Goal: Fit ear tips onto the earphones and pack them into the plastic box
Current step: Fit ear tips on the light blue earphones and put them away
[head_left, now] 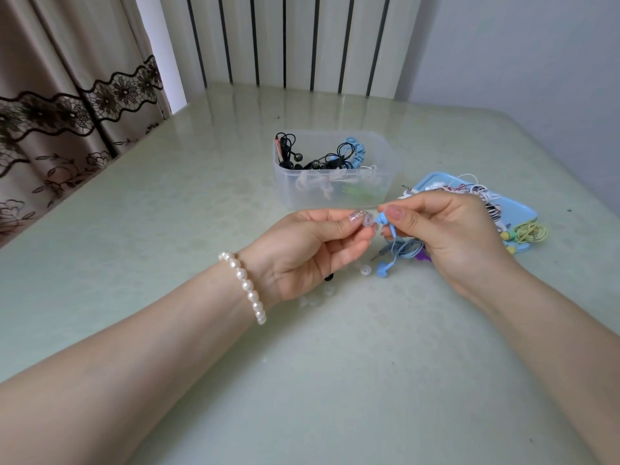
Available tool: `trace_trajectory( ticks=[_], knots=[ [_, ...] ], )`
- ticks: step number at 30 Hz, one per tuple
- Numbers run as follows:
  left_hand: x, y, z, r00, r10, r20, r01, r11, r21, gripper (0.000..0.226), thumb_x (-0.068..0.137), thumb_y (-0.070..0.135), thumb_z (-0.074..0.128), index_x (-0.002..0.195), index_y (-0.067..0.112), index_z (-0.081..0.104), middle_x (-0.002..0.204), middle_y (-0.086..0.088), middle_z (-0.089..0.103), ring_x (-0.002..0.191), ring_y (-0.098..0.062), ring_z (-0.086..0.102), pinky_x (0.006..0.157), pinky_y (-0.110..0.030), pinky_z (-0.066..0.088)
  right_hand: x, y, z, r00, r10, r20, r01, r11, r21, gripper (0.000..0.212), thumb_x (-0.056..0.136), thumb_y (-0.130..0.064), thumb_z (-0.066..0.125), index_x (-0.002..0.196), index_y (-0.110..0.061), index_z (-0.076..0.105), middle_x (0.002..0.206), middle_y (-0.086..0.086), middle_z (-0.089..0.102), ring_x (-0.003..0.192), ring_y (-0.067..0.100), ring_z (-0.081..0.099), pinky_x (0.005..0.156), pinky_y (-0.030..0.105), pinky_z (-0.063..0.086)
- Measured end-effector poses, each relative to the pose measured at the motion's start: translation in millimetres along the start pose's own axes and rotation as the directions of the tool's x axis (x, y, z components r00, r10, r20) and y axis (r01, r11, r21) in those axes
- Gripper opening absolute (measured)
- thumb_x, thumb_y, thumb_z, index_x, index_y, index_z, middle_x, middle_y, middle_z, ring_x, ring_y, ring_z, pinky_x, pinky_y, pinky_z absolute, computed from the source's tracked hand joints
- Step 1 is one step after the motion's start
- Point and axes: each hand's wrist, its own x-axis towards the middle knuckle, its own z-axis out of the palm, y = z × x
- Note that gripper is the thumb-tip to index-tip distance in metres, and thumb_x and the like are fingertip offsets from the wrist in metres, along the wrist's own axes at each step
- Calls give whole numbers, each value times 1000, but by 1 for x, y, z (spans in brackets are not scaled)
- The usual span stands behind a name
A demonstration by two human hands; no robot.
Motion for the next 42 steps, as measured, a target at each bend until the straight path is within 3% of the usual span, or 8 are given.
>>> trace_trajectory(
  ticks=[7,12,22,31,42],
  knots=[
    [1,-1,-1,1000,-7,-10,7,1000,9,15,83,-1,52,82,-1,67,73,-7,70,60,-8,67,58,-17,56,-3,-4,7,992,-123,-26,118,984,-135,15,76,-7,65,86,-18,68,59,-17,68,60,-3,62,64,8,47],
    [2,-2,-1,1000,-21,-20,21,1000,15,13,84,0,53,84,-2,66,73,-7,69,60,-7,66,57,-17,55,-4,-4,8,986,-161,-43,152,976,-156,12,75,-6,67,73,-18,67,60,-18,68,58,-3,63,62,9,47],
    [2,-3,-2,999,-13,-41,14,1000,24,11,83,0,55,84,-3,66,72,-8,70,60,-8,66,60,-18,56,-3,-1,8,986,-163,-18,157,970,-185,14,75,-4,68,72,-17,68,59,-14,68,56,0,60,62,12,49],
    [0,-4,2,1000,-5,-13,5,1000,-23,19,84,-2,51,97,-9,62,91,-17,67,66,-11,69,70,-21,55,-2,3,9,986,-152,-64,139,975,-171,14,75,-3,68,69,-15,67,58,-15,68,56,-1,62,59,10,47],
    [-1,-6,4,1000,-6,-16,5,999,-43,17,81,-4,51,92,-8,64,83,-15,70,68,-14,70,69,-22,57,-2,8,12,973,-161,-165,120,964,-237,20,76,-5,70,65,-20,66,57,-17,67,56,2,63,62,17,52]
  ],
)
